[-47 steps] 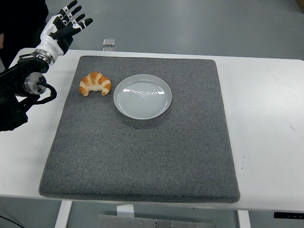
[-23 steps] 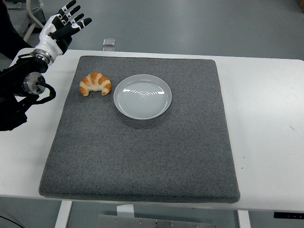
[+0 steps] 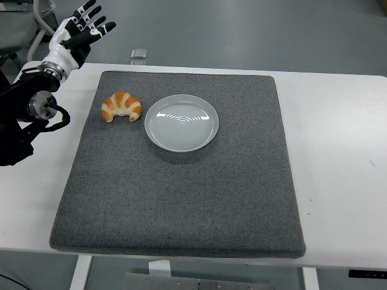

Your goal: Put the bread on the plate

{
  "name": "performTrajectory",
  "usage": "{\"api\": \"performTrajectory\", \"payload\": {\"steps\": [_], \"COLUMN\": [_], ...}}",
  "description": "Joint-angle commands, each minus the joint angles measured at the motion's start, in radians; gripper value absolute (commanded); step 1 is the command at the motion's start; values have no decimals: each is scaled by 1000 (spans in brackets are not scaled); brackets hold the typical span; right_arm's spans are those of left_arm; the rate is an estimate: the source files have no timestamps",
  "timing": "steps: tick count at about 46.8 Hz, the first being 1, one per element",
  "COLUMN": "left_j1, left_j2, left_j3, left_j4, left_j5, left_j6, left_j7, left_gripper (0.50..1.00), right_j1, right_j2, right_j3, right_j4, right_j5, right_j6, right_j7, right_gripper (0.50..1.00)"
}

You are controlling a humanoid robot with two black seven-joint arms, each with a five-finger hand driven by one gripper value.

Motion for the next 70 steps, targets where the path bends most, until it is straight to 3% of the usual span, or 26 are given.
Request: {"api": "performTrajectory", "payload": {"steps": [1,20,30,45,55,64,70], "left_j1": [0,-3,-12,-110,-288,-465,-505], "left_j2": [0,53,109,264,335,388,393], "left_j3": [1,1,4,35,268,588,696], "left_j4": [0,-112,-213,-429,-466,-541,-554], "left_j5": [-1,-3,-1,2,43,297,388], "left_j6": [0,21,66,126,121,115,118], "left_j7": [0,3,9,100,100,101,101], "left_gripper": [988,988,988,988,988,988,988], "right_j1": [0,0,0,0,0,0,-1], "right_j2": [0,0,0,0,0,0,0], "right_j3": [0,-2,-2,0,0,0,0], "right_j4": [0,0,0,0,0,0,0], "right_j5": [0,0,0,0,0,0,0], "right_j6": [0,0,0,0,0,0,0], "right_j7": [0,0,0,0,0,0,0], "right_gripper": [930,930,932,930,930,930,930]}}
